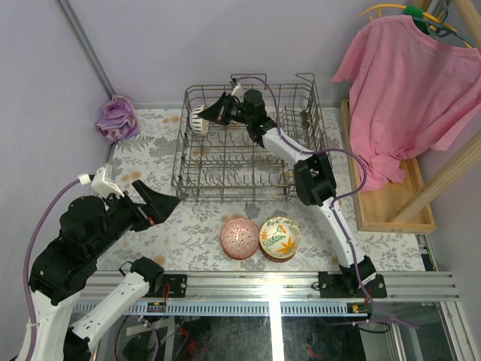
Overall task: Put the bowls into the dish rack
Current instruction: Place the bowl in the dish rack.
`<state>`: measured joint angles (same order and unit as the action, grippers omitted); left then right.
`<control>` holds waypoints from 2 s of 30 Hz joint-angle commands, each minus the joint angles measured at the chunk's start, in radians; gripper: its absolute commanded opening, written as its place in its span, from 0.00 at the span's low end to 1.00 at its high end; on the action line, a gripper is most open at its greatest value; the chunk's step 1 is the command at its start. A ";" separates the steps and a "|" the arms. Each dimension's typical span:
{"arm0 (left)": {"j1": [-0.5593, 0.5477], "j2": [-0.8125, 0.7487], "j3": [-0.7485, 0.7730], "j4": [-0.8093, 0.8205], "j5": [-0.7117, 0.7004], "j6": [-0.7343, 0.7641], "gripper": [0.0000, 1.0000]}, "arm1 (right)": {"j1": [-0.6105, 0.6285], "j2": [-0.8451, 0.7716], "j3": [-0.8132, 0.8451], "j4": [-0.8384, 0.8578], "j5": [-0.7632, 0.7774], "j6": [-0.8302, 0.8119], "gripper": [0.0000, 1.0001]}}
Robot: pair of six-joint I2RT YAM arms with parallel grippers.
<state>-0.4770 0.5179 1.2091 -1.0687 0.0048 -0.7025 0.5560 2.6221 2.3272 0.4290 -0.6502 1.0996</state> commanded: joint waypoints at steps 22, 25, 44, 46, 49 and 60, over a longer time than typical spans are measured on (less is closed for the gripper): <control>-0.003 0.014 -0.065 0.045 -0.005 0.031 1.00 | 0.020 0.021 0.086 0.078 -0.057 -0.042 0.00; -0.003 0.014 -0.070 0.045 -0.005 0.032 1.00 | 0.021 0.039 0.087 0.085 -0.060 -0.036 0.00; -0.003 0.016 -0.084 0.051 -0.020 0.041 1.00 | 0.022 0.063 0.052 0.060 -0.072 -0.061 0.05; -0.003 0.017 -0.085 0.053 -0.018 0.041 1.00 | 0.022 0.059 0.046 0.051 -0.072 -0.068 0.09; -0.003 0.019 -0.082 0.053 -0.018 0.041 1.00 | 0.022 0.047 0.023 0.050 -0.070 -0.076 0.12; -0.004 0.022 -0.077 0.056 -0.021 0.041 1.00 | 0.022 0.019 -0.004 0.020 -0.066 -0.107 0.34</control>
<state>-0.4770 0.5346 1.1316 -1.0607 -0.0124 -0.6819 0.5621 2.6938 2.3154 0.4286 -0.6750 1.0164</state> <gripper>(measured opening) 0.996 0.323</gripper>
